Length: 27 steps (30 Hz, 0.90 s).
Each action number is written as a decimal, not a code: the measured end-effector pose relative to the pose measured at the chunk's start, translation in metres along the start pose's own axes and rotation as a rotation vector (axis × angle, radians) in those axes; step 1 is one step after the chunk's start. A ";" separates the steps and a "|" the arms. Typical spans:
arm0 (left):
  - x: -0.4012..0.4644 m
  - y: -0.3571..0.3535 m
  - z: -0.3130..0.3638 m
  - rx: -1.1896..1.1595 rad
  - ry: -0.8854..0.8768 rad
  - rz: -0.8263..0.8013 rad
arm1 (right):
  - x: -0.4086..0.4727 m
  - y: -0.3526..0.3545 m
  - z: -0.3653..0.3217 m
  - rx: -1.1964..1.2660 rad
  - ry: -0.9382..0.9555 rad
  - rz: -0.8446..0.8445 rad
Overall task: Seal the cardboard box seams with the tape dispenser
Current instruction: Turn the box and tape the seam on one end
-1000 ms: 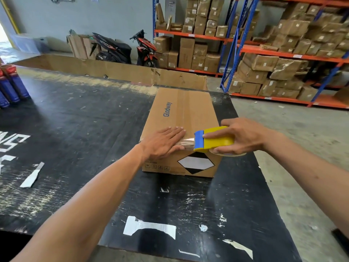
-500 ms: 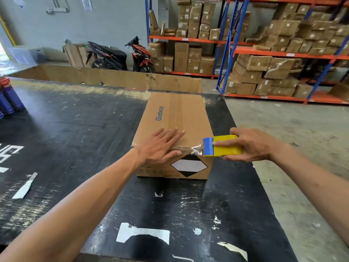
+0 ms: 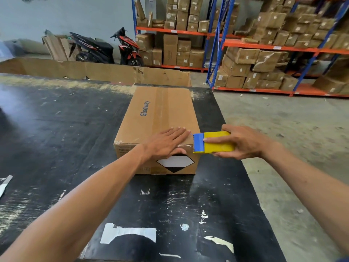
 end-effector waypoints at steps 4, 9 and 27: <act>-0.002 0.001 -0.001 0.000 -0.003 0.027 | -0.035 0.013 0.028 -0.014 -0.037 0.046; -0.001 0.001 0.001 0.018 -0.030 0.047 | -0.036 -0.003 0.022 -0.096 -0.014 0.016; 0.000 0.011 0.011 0.060 0.027 -0.027 | -0.009 -0.047 -0.030 -0.404 0.003 -0.268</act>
Point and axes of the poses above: each hand's wrist, its own x-axis towards the middle knuckle, its own y-axis out of the back of the hand, z = x × y, the point moved 5 cm from there along x, towards the middle knuckle, and after that the axes turned 1 degree about -x, right-handed, at the moved point
